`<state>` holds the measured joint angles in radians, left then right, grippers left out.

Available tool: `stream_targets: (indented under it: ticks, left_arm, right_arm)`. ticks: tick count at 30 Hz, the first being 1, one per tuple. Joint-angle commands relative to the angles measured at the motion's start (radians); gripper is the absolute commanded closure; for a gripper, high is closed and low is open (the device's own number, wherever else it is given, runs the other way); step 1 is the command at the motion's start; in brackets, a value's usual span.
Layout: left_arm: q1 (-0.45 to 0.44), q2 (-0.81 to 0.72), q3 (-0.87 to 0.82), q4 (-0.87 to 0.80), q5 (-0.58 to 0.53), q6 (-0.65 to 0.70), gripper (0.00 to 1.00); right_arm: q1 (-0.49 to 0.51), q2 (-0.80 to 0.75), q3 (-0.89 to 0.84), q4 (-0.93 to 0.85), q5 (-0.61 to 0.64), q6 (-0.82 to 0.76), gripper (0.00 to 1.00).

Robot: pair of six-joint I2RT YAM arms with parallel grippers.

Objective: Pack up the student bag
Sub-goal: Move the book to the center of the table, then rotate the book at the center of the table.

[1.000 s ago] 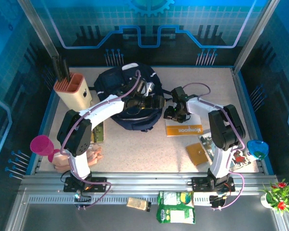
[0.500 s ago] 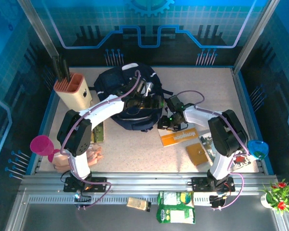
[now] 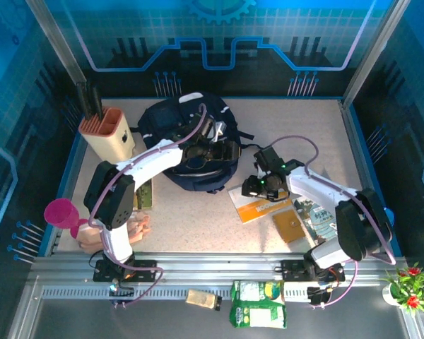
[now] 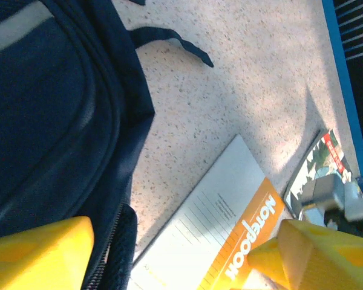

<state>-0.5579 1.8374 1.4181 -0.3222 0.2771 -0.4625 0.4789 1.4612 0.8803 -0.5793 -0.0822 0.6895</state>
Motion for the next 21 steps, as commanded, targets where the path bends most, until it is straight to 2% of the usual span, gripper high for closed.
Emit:
stream_targets:
  ticks: [1, 3, 6, 11, 15, 21]
  left_arm:
    - [-0.055, 0.013, 0.013, -0.044, 0.040, 0.008, 0.27]
    - [-0.092, 0.039, 0.015, -0.051, 0.029, 0.008, 0.38]
    - [-0.145, 0.081, 0.024, -0.056, 0.016, 0.012, 0.49]
    - [-0.217, 0.162, 0.062, -0.076, -0.014, 0.018, 0.63]
    - [-0.237, 0.242, 0.091, -0.110, -0.032, 0.027, 0.73]
    - [-0.249, 0.303, 0.110, -0.154, -0.057, 0.033, 0.78]
  right_arm:
    - [-0.054, -0.027, -0.072, -0.057, 0.088, 0.085, 0.47]
    - [-0.089, -0.035, -0.098, -0.022, 0.066, 0.103, 0.47]
    - [-0.130, -0.020, -0.118, 0.023, 0.022, 0.112, 0.48]
    - [-0.175, 0.027, -0.115, 0.073, 0.007, 0.107, 0.49]
    - [-0.203, 0.061, -0.112, 0.107, 0.010, 0.094, 0.50]
    - [-0.236, 0.122, -0.081, 0.133, 0.008, 0.048, 0.50]
